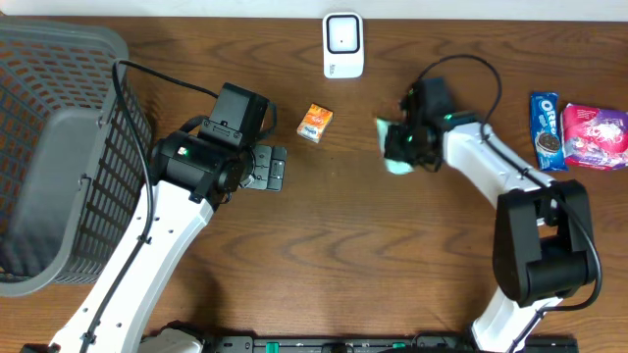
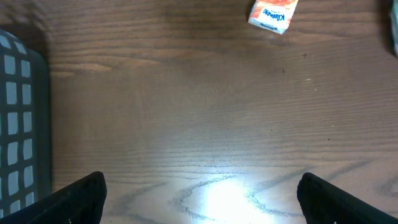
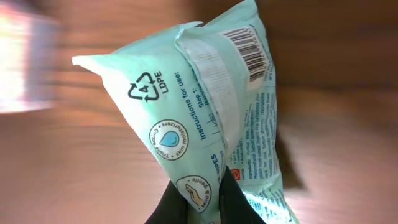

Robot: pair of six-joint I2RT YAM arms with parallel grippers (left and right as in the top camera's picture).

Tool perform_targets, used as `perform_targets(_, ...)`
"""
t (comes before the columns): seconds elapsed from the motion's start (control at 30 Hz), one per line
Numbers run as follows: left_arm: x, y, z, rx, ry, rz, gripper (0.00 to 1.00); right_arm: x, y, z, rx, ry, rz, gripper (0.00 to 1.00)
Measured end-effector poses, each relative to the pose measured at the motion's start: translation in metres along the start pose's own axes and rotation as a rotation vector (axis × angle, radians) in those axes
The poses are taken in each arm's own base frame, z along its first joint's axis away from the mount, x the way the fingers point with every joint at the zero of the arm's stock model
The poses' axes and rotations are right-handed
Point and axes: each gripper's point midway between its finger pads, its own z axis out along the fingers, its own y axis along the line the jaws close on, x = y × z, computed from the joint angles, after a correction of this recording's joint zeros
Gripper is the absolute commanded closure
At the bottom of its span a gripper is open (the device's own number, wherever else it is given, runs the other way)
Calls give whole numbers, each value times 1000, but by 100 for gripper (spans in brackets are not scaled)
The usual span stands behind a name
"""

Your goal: Scan the item barcode

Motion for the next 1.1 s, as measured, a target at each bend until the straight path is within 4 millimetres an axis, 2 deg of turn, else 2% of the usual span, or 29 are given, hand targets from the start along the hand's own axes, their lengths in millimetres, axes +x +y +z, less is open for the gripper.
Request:
perform_targets(0.1,0,0,0,0,0,0,2,-15,35,-16,-274,3,4,99)
perform_targets(0.2,0,0,0,0,0,0,2,-15,51,-28,-415,31,11,99)
perform_targets(0.3,0,0,0,0,0,0,2,-16,65,-32,-502,37,28,99)
perform_targets(0.4,0,0,0,0,0,0,2,-19,74,-27,-576,37,69,99)
perform_targets(0.5,0,0,0,0,0,0,2,-3,75,-5,-623,119,168,98)
perform_targets(0.6,0,0,0,0,0,0,2,15,65,19,-615,206,268,89)
perform_targets(0.67,0,0,0,0,0,0,2,19,59,25,-617,232,308,82)
perform_targets(0.7,0,0,0,0,0,0,2,16,55,24,-620,228,320,74)
perform_targets(0.73,0,0,0,0,0,0,2,11,49,22,-623,215,333,60)
perform_targets(0.77,0,0,0,0,0,0,2,7,44,20,-627,201,337,56)
perform_targets(0.87,0,0,0,0,0,0,2,-7,4,11,-591,154,414,55)
perform_targets(0.97,0,0,0,0,0,0,2,-8,-39,8,-500,128,493,56)
perform_targets(1.03,0,0,0,0,0,0,2,-3,-54,7,-460,131,508,56)
perform_targets(1.1,0,0,0,0,0,0,2,2,-60,3,-415,143,495,54)
